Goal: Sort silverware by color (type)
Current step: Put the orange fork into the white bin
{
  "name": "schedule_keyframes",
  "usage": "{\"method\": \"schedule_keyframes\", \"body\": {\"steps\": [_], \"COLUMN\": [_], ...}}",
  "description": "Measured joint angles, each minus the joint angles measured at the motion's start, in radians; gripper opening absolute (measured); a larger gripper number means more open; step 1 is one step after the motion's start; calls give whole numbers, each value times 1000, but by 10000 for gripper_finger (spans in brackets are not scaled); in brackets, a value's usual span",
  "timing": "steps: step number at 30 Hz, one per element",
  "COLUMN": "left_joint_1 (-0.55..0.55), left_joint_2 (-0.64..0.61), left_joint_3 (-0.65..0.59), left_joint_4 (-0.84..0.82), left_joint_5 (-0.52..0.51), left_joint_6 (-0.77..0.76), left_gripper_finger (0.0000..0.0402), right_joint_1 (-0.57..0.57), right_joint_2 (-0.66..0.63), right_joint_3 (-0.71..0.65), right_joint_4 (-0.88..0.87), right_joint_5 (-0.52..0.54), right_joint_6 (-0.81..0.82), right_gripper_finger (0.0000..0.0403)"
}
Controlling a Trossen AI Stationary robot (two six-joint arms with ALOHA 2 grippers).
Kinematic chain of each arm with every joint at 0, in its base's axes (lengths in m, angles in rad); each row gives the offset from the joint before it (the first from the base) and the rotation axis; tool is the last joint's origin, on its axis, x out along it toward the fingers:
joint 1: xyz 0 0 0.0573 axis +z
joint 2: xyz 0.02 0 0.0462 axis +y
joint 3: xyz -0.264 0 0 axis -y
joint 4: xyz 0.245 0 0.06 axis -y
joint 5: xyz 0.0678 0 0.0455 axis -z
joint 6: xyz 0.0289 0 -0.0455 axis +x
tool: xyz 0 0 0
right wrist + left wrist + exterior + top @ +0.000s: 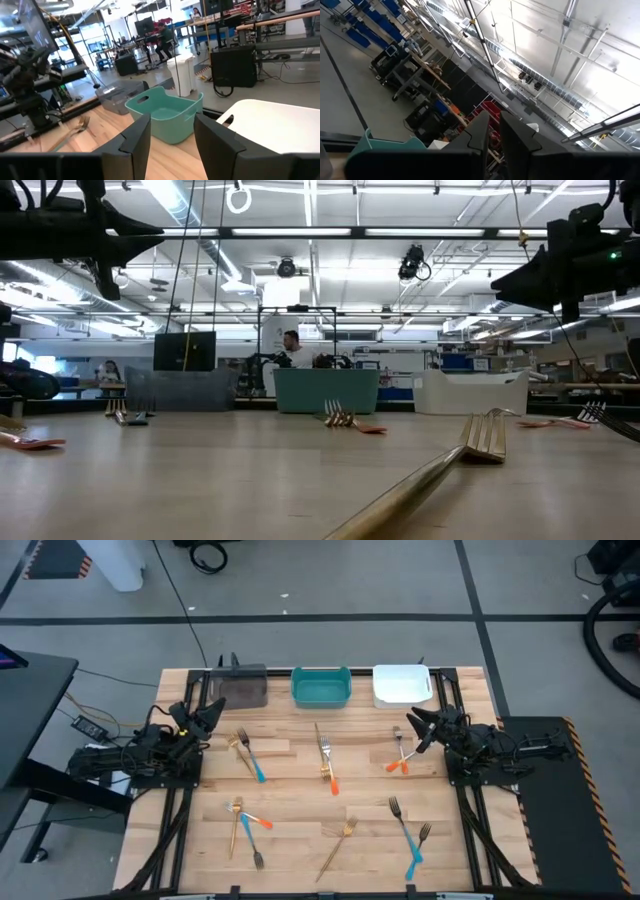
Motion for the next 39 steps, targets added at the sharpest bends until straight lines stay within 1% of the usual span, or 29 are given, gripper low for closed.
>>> {"method": "schedule_keyframes", "body": {"steps": [9, 13, 17, 19, 23, 27, 31, 33, 36, 38, 39], "left_joint_1": [1, 1, -1, 0, 0, 0, 0, 2, 2, 2, 2], "left_joint_2": [0, 0, 0, 0, 1, 1, 1, 1, 1, 1, 1], "left_joint_3": [0, 1, 6, 7, 9, 9, 11, 11, 12, 16, 28], "left_joint_4": [-4, 7, 2, 3, 3, 2, 5, 29, 97, 137, 127], "left_joint_5": [-1, -1, 24, 48, 68, 68, 66, 25, -81, -96, -88], "left_joint_6": [64, 61, 26, 4, 45, 136, 242, 273, 222, 215, 217], "left_gripper_finger": [53, 53, 53, 57, 78, 112, 145, 157, 161, 160, 158], "right_joint_1": [0, 0, 0, 0, 0, 0, 0, 0, 0, 0, 0], "right_joint_2": [0, 0, 0, 0, 0, 0, 0, 0, 0, 0, 0], "right_joint_3": [0, 0, 0, 0, 0, 0, 0, 0, 0, 0, 0], "right_joint_4": [-7, 33, 106, 136, 142, 143, 143, 144, 203, 295, 351], "right_joint_5": [10, 116, 231, 259, 262, 266, 308, 341, 362, 362, 361], "right_joint_6": [20, 70, 29, 2, -8, -5, 69, 104, 127, 89, 43], "right_gripper_finger": [156, 156, 156, 156, 156, 156, 156, 156, 156, 156, 156]}}
